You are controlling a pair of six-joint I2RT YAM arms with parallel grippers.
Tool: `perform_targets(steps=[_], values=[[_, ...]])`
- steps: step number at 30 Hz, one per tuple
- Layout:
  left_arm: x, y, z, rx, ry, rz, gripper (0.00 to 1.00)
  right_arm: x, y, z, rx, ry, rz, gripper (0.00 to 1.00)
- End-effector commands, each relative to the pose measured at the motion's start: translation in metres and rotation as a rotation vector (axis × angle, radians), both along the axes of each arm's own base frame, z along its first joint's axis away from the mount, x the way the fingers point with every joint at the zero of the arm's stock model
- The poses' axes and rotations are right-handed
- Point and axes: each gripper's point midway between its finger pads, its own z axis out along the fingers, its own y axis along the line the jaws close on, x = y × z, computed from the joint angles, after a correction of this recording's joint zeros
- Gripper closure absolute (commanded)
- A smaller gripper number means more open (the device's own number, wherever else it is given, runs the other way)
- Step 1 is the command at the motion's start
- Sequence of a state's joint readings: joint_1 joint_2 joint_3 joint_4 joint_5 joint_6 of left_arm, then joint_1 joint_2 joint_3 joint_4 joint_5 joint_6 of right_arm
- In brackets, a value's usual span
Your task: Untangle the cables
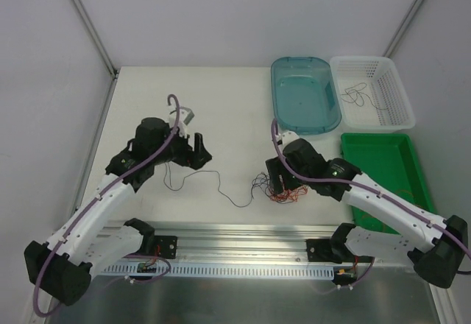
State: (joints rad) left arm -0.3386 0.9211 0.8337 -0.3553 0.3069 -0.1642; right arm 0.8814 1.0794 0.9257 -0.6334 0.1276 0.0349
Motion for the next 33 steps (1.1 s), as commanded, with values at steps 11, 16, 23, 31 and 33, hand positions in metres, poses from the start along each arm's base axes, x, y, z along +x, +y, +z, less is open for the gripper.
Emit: perform_targets(steps=[11,16,23,31,33], values=[[-0.086,-0.161,-0.097,0.161,0.1,-0.427,0.27,0.005,-0.064,0.02,0.158,-0.17,-0.38,0.13],[-0.077,-0.178,-0.117,0.191,0.155,-0.306,0.36,0.002,-0.065,0.016,0.177,-0.161,-0.389,0.12],[-0.078,-0.189,-0.145,0.204,0.15,-0.223,0.48,0.0,-0.06,0.007,0.198,-0.145,-0.377,0.12],[-0.085,-0.204,-0.167,0.203,0.188,-0.231,0.56,0.003,-0.054,0.002,0.196,-0.132,-0.37,0.12],[-0.086,-0.203,-0.172,0.21,0.2,-0.226,0.67,0.002,-0.052,0.0,0.198,-0.123,-0.364,0.12]])
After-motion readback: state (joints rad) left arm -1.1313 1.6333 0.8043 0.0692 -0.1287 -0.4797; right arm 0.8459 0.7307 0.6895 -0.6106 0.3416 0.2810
